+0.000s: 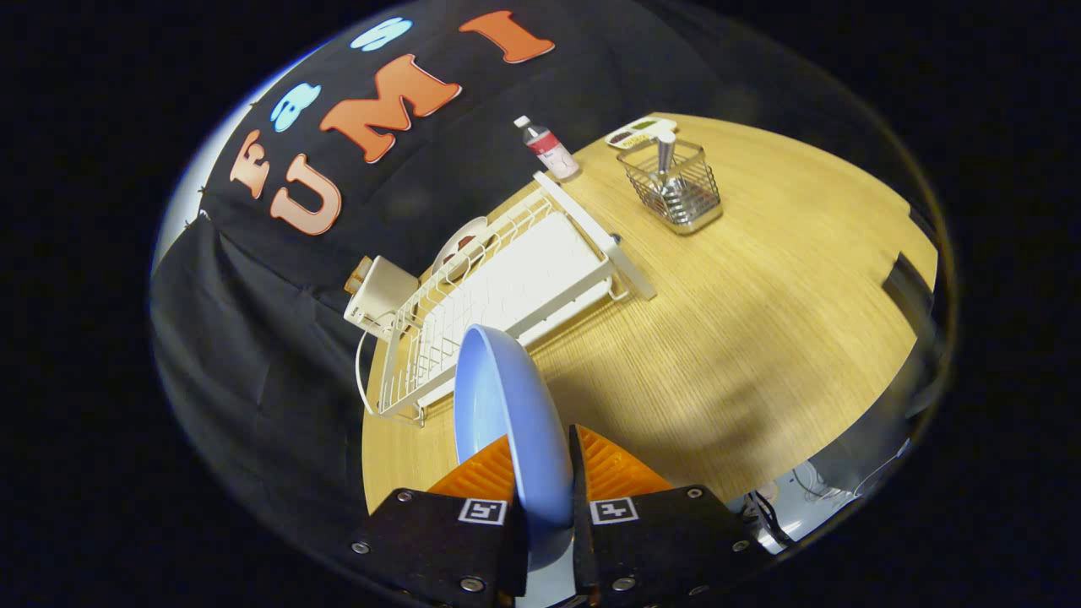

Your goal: Take the plate from the dish rack, then take the spoon from the basket and place it into the plate.

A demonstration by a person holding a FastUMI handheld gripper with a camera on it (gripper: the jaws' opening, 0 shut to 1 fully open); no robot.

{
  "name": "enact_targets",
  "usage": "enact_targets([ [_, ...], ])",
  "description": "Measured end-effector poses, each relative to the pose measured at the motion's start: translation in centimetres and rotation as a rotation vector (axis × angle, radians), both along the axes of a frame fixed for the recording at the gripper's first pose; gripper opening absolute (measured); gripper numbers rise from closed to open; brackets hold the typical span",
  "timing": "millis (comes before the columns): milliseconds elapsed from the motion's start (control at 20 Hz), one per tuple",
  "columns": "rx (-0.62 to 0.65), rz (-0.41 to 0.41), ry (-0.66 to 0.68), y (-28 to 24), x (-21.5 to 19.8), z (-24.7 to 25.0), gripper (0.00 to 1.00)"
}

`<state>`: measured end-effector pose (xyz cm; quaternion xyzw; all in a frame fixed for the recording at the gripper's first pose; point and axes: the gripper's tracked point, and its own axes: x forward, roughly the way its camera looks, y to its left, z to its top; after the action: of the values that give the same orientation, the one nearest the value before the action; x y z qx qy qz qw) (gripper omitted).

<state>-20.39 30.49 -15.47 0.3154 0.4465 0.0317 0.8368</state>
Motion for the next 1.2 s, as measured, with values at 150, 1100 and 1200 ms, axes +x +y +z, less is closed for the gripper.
enact_targets([
  [150, 0.07, -0.024, 0.033, 1.0, 0.9, -2.2, 0.22],
  [1100, 0.037, -0.052, 0.071, -6.2, 3.2, -2.6, 0.97],
  [1200, -0.059, -0.072, 0.025, -9.5, 4.7, -1.2, 0.98],
])
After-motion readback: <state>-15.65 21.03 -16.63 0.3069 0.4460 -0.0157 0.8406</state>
